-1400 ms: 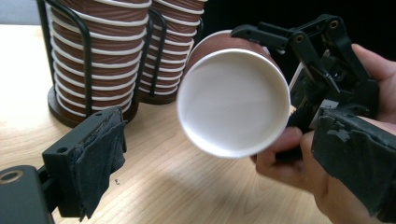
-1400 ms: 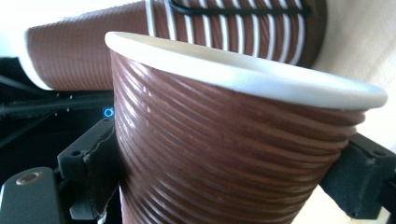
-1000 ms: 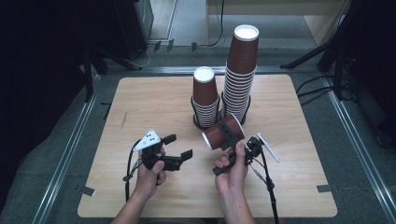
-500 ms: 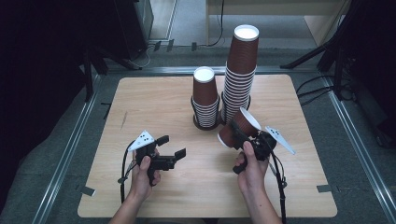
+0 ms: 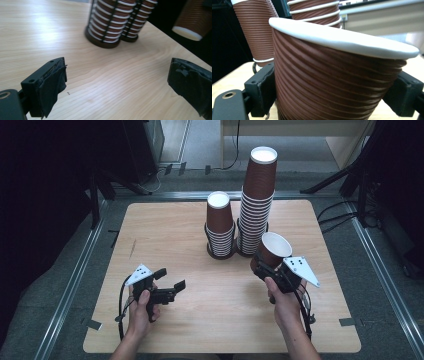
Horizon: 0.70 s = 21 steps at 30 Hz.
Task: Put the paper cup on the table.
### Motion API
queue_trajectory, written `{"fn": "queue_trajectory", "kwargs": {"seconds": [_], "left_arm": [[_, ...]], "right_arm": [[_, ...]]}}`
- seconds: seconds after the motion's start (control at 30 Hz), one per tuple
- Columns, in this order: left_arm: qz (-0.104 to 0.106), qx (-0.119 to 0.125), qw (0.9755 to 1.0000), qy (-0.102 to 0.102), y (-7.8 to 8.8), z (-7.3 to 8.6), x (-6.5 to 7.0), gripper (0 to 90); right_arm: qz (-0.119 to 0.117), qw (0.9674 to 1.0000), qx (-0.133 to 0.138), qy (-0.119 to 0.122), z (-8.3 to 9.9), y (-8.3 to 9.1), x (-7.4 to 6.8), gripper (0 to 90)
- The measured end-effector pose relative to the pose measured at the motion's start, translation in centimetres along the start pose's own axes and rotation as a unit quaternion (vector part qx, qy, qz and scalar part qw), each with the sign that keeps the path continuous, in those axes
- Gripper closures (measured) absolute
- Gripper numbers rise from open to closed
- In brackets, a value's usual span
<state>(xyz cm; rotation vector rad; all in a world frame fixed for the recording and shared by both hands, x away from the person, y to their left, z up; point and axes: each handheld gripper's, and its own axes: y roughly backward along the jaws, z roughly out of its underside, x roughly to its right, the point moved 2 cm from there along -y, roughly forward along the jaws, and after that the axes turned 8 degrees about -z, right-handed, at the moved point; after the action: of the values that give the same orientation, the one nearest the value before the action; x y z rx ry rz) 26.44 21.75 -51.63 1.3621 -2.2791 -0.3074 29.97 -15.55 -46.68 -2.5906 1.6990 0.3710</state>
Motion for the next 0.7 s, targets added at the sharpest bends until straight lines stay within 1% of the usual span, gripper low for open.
{"fn": "queue_trajectory", "kwargs": {"seconds": [0.07, 0.13, 0.23, 0.3, 0.37, 0.43, 0.53, 0.57, 0.6, 0.67, 0.7], "left_arm": [[-0.011, 0.003, 0.9999, 0.01, 0.4, 0.3, -0.8, 2.3], [-0.021, 0.005, 0.9996, 0.018, 0.8, 0.5, -1.6, 2.3], [-0.038, 0.007, 0.999, 0.02, 1.3, 1.0, -2.4, 2.3], [-0.047, 0.006, 0.9987, 0.022, 1.7, 1.3, -2.9, 2.3], [-0.057, 0.004, 0.9981, 0.021, 2.0, 1.6, -3.4, 2.3], [-0.066, 0.001, 0.9976, 0.021, 2.3, 1.8, -3.8, 2.3], [-0.075, -0.004, 0.997, 0.019, 2.5, 2.3, -4.2, 2.3], [-0.076, -0.007, 0.997, 0.016, 2.6, 2.4, -4.3, 2.3], [-0.076, -0.01, 0.9969, 0.015, 2.6, 2.6, -4.4, 2.3], [-0.08, -0.017, 0.9965, 0.013, 2.5, 2.8, -4.7, 2.3], [-0.083, -0.018, 0.9962, 0.015, 2.5, 2.9, -4.9, 2.3]], "right_arm": [[0.006, 0.9997, 0.002, 0.024, 0.0, 0.3, 0.5, 11.5], [0.008, 0.9995, 0.002, 0.03, 0.2, 0.6, 1.1, 11.5], [0.016, 0.999, 0.005, 0.042, 0.5, 1.0, 2.1, 11.4], [0.023, 0.9973, -0.001, 0.07, 0.7, 1.0, 2.6, 11.4], [0.023, 0.9949, 0.003, 0.099, 0.7, 1.2, 3.0, 11.4], [0.033, 0.9927, 0.01, 0.116, 0.7, 1.3, 3.6, 11.4], [0.052, 0.992, 0.01, 0.115, 0.7, 1.2, 4.8, 11.3], [0.05, 0.9921, 0.009, 0.114, 0.8, 1.2, 5.2, 11.3], [0.051, 0.992, 0.002, 0.115, 0.9, 1.1, 5.6, 11.3], [0.071, 0.9885, -0.011, 0.133, 1.3, 1.1, 6.3, 11.2], [0.075, 0.9876, -0.015, 0.137, 1.5, 1.0, 6.6, 11.1]]}}
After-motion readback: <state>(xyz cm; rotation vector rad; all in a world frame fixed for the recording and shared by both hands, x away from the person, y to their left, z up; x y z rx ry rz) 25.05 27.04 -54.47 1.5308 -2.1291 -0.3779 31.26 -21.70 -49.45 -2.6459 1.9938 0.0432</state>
